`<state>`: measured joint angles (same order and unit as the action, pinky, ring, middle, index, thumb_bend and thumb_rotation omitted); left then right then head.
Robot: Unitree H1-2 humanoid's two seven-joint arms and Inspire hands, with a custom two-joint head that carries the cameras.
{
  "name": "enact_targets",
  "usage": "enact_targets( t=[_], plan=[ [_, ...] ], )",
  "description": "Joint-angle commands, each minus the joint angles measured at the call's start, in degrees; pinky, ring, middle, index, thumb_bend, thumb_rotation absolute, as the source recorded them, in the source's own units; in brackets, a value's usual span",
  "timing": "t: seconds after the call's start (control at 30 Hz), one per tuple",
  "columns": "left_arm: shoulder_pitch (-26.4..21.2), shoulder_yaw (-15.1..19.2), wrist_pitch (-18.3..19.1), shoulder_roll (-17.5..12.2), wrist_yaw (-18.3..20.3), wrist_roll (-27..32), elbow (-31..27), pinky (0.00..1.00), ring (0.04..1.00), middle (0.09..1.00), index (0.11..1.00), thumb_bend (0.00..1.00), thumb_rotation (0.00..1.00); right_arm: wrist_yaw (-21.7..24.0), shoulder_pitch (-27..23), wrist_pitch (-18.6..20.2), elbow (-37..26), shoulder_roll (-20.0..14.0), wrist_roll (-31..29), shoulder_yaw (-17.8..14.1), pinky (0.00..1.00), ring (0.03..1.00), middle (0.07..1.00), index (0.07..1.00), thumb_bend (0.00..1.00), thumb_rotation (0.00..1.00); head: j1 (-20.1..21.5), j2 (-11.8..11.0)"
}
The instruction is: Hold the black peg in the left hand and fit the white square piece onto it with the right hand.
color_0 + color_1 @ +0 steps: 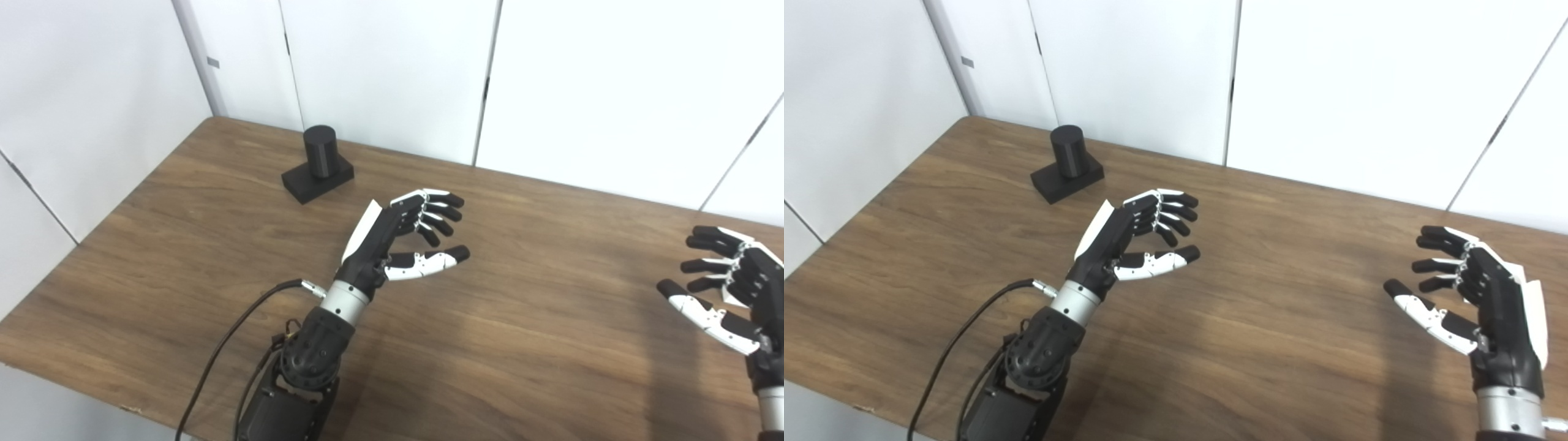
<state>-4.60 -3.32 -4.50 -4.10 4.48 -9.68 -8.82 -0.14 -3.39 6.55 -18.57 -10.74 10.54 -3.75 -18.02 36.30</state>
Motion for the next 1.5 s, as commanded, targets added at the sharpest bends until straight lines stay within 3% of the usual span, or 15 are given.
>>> enact_targets(
  t=[0.0,0.93,1.47],
  plan=[
    [-1.2,0.1,-0.3,0.2,-0.5,0.4,-1.8,0.50,0.601,0.664,0.680,0.71,0.20,0.2,-1.2,-1.0,-2.4,-0.5,-0.1,-0.1,0.43,0.564,0.680,0.683,0.48,0.00,0.0,-0.1],
    [-0.7,-0.8,-5.0,0.3,-1.5,-0.9,1.4,0.50,0.618,0.669,0.678,0.71,0.20,-0.1,-0.5,-1.4,-2.8,-0.2,0.3,0.3,0.43,0.566,0.677,0.661,0.46,0.00,0.1,-3.9],
    [-0.4,-1.2,-5.0,0.2,-2.1,-0.8,1.7,0.49,0.614,0.670,0.675,0.71,0.19,-0.3,-0.2,-2.8,-2.4,-0.1,0.6,0.6,0.41,0.557,0.670,0.657,0.46,0.00,0.3,-4.6]
  ],
)
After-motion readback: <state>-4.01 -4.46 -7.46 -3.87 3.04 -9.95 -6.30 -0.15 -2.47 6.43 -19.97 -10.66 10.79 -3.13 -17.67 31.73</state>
